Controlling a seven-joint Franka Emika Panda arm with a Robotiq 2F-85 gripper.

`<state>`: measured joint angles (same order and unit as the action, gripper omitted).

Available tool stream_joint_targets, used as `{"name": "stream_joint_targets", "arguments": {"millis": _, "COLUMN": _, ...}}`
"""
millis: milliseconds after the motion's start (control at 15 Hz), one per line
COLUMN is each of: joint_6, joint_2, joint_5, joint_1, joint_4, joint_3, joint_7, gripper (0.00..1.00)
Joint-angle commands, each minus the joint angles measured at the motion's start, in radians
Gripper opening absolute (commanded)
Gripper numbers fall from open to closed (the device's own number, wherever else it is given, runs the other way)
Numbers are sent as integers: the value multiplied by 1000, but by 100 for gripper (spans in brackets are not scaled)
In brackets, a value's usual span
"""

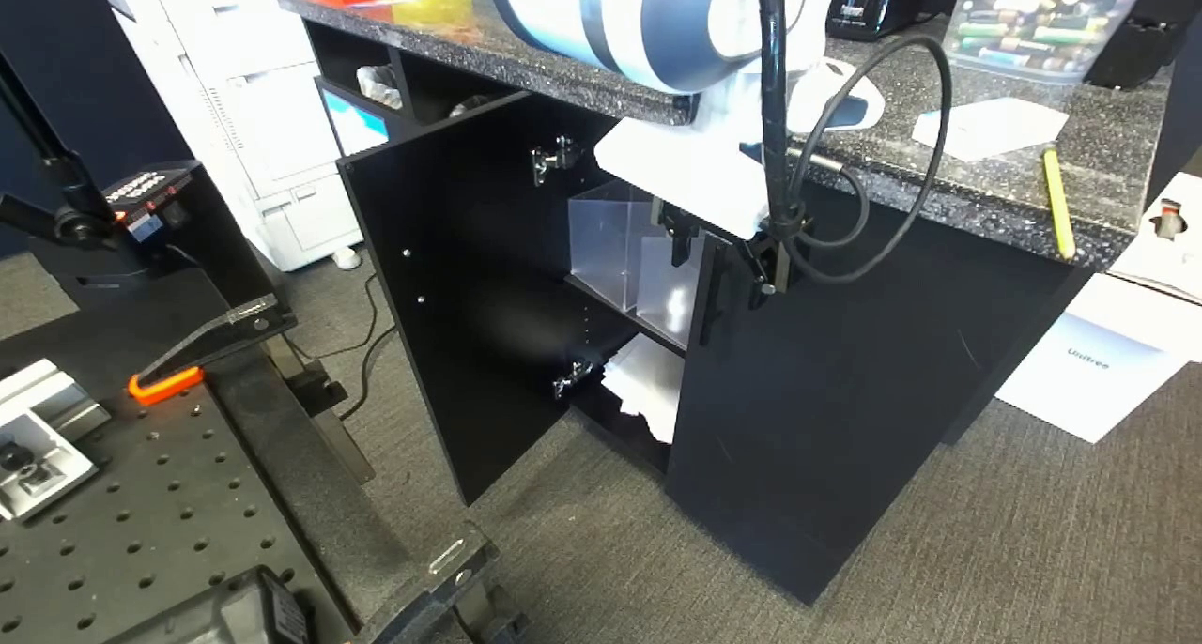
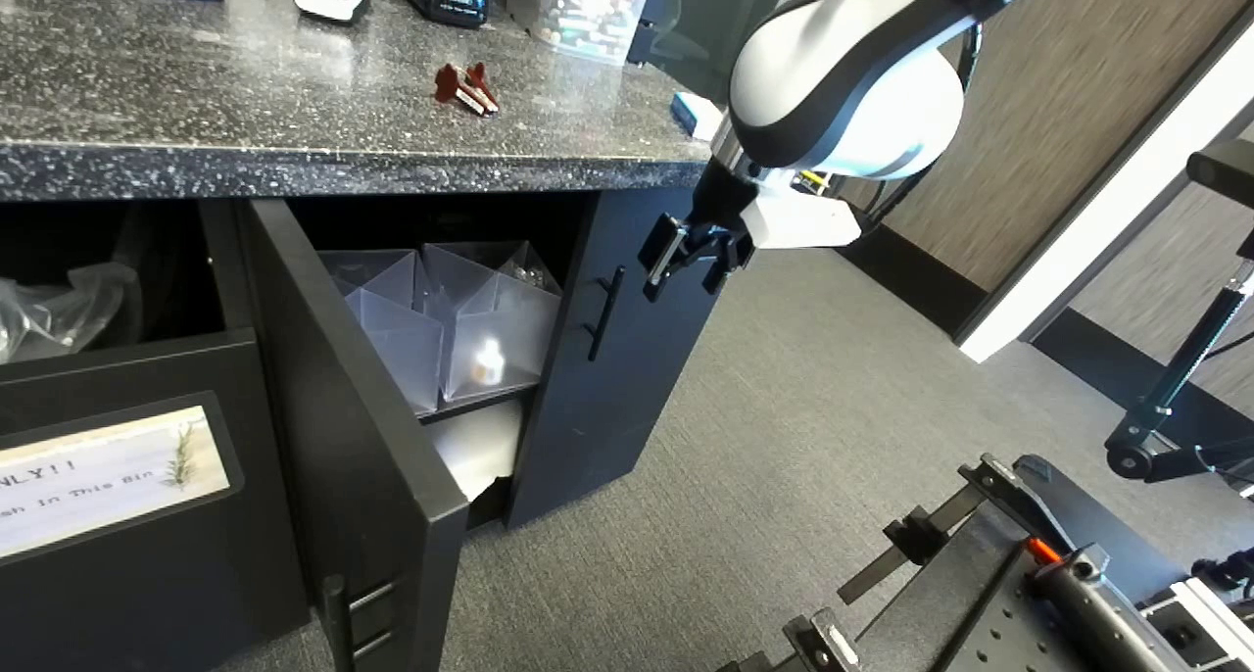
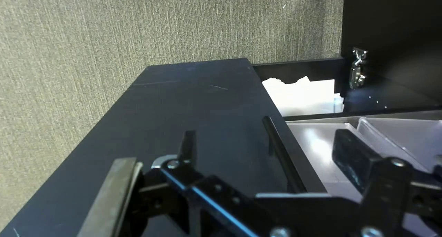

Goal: Open the cabinet door on the right

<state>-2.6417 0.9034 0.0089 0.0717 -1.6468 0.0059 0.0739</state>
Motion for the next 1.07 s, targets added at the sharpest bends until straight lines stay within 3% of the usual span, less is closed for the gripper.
{"name": "stream_joint_targets", "arguments": {"millis": 0, "joint_6": -25, "joint_2": 100, "joint_5": 19, "joint_1": 13, "joint_4": 127, "joint_3": 35, "joint_7": 13, "gripper": 100}}
{"name": "stream_joint_targets", "arguments": {"millis": 467, "joint_6": -92, "joint_2": 230, "joint_5": 9, "joint_1": -17, "joint_4": 256, "joint_3": 34, "joint_7": -15, "gripper": 99}}
{"name": "stream_joint_targets", "arguments": {"millis": 533, "joint_6": -128, "joint_2": 238, "joint_5": 7, "joint_1": -23, "joint_4": 249, "joint_3": 32, "joint_7": -17, "gripper": 75}}
{"name": "stream_joint_targets", "arguments": {"millis": 667, "joint_6": -217, "joint_2": 242, "joint_5": 1, "joint_1": -35, "joint_4": 214, "joint_3": 30, "joint_7": -18, "gripper": 73}}
{"name": "stream_joint_targets", "arguments": {"millis": 1000, "joint_6": -542, "joint_2": 260, "joint_5": -17, "joint_1": -100, "joint_4": 110, "joint_3": -11, "joint_7": -36, "gripper": 34}}
